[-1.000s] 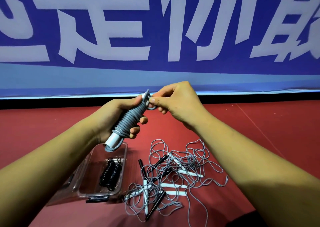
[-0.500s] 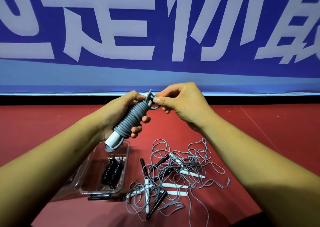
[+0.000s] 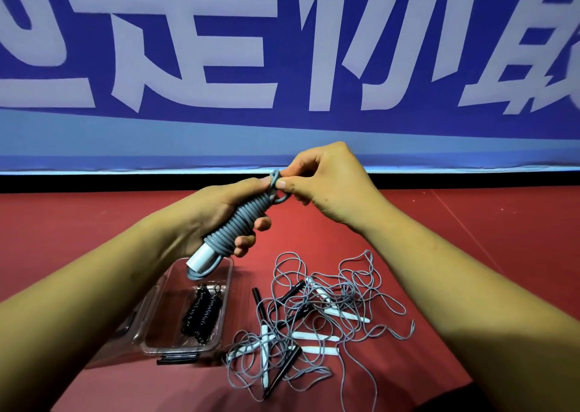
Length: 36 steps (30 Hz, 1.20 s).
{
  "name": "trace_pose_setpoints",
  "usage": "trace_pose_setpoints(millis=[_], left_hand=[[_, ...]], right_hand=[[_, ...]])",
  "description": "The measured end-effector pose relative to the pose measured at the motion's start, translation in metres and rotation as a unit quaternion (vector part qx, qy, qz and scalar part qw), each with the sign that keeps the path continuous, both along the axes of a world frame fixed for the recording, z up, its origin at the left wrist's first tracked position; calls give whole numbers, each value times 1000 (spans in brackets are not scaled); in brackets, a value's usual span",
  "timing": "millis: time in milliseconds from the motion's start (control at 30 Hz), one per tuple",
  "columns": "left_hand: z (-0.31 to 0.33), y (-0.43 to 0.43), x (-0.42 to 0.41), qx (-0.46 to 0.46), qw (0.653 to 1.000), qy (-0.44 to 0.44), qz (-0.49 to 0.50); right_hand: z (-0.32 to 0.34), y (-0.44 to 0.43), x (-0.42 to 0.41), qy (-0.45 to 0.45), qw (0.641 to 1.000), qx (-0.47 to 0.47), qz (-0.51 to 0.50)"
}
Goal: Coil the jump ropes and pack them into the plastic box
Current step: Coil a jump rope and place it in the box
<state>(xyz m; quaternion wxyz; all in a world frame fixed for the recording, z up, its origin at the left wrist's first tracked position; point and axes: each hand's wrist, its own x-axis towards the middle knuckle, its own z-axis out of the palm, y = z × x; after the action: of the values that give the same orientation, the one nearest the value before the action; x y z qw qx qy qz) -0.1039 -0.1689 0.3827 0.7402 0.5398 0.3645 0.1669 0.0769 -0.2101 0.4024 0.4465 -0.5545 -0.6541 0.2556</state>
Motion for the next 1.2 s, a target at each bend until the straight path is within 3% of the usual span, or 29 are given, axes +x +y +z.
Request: trace_pose_setpoints(millis=[233, 400, 600, 833, 1000, 1100, 1200], left_hand=[[-1, -1, -2, -45, 998, -28, -24], [-5, -1, -3, -88, 987, -116, -61], [-12, 6, -13, -69, 991, -99, -61], [-26, 9, -19, 11, 999, -39, 4], [-28, 15, -36, 33, 997, -59, 19], [-35, 16, -46, 45, 994, -11, 94], [-44, 23, -67, -9, 985, 5, 171]], right_hand=[[-7, 4, 0, 5, 999, -1, 43], [-7, 5, -3, 107, 994, 3, 30], [-16, 8, -4, 162, 983, -31, 74], [-32, 24, -20, 119, 990, -78, 3], [-36, 46, -28, 289, 948, -110, -74], [-45, 53, -35, 280, 947, -151, -29], [-63, 59, -54, 320, 922, -217, 16]])
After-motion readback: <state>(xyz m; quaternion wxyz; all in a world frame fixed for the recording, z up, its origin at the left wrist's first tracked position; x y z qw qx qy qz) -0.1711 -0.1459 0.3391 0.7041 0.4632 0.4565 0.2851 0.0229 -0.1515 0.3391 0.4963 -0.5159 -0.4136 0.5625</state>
